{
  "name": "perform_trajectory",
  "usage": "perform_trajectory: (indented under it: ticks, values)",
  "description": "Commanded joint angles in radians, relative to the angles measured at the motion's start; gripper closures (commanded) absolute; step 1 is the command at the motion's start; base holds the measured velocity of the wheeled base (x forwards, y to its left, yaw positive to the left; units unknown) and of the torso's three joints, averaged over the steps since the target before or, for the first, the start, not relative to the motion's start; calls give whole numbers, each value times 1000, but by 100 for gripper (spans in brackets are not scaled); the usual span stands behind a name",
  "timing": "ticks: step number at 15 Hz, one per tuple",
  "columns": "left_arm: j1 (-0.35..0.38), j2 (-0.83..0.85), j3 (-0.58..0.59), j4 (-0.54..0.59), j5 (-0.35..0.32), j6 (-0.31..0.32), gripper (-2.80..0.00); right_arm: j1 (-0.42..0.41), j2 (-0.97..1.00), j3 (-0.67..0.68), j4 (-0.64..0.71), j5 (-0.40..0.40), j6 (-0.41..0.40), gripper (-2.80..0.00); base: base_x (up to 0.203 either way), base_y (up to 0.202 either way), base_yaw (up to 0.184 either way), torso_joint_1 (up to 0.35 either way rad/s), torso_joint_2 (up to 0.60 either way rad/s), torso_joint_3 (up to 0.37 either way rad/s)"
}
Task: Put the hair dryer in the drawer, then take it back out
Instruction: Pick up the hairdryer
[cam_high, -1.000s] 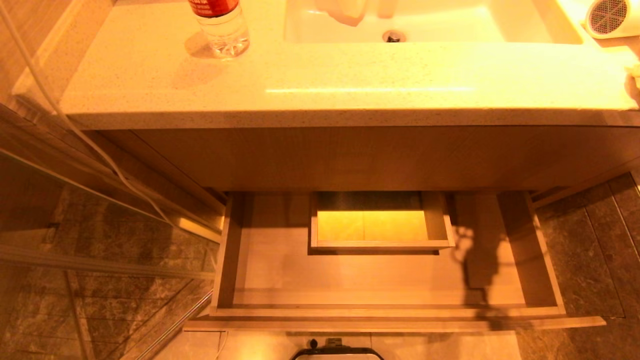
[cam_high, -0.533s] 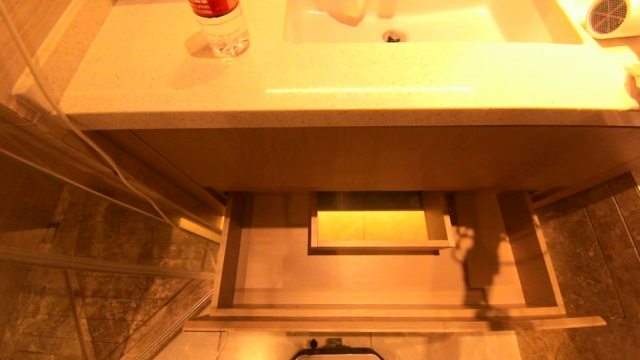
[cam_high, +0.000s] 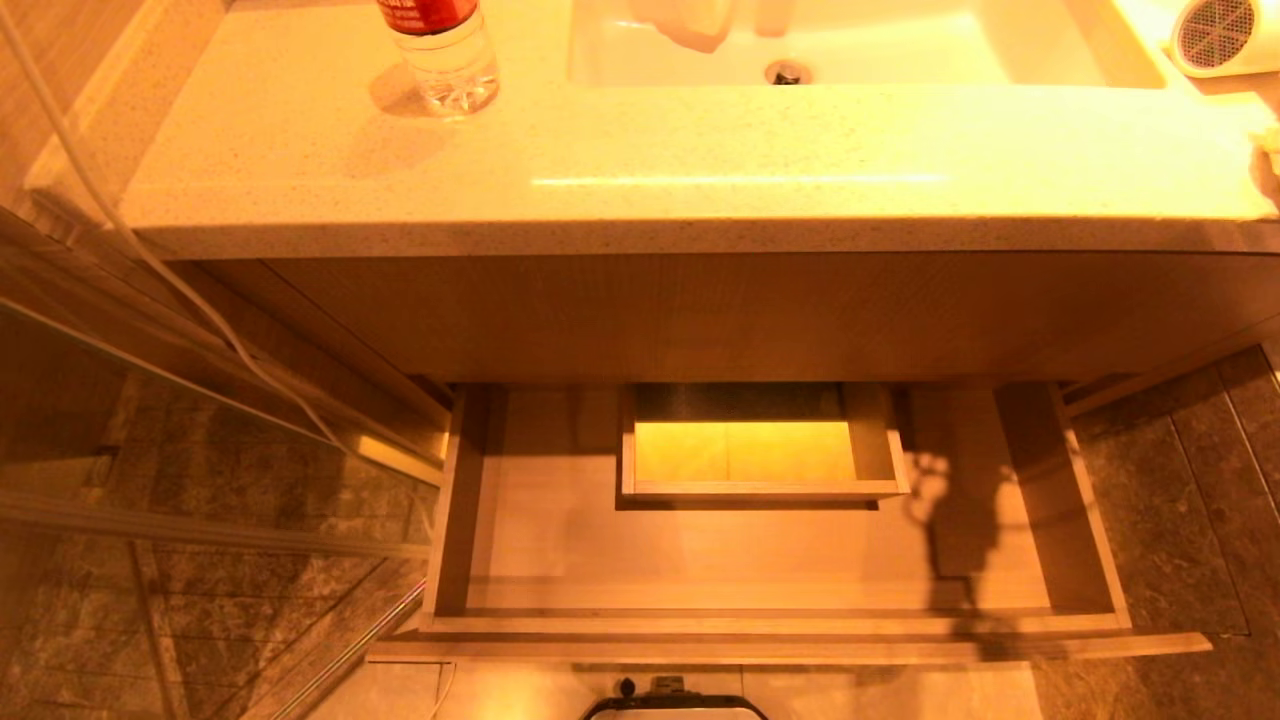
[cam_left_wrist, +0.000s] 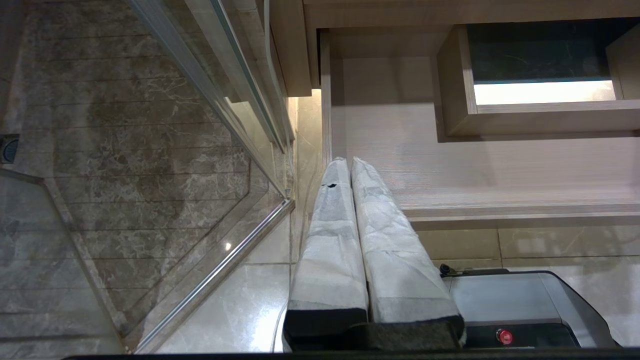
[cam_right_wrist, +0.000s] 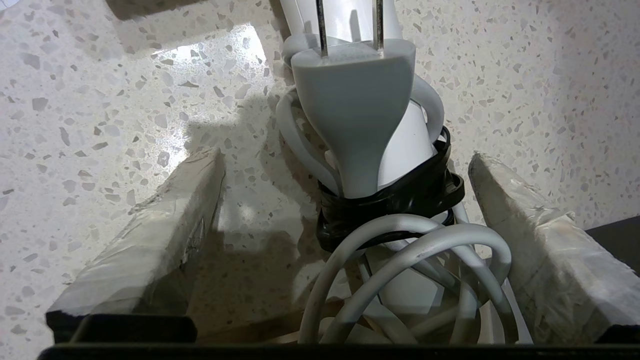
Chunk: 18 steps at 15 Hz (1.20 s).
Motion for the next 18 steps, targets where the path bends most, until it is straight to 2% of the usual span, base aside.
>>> perform_trajectory:
  ticks: [1,3,18]
  values:
    - [0,0,2,0,0,0,0,0,2,0,11,1,-13,-280,0,0,0,0,0,0]
    - [0,0,2,0,0,0,0,-3,4,1,6,-1,-63,-280,0,0,0,0,0,0]
    - [0,0,2,0,0,0,0,-9,15,1,-50,-5,-64,-280,0,0,0,0,0,0]
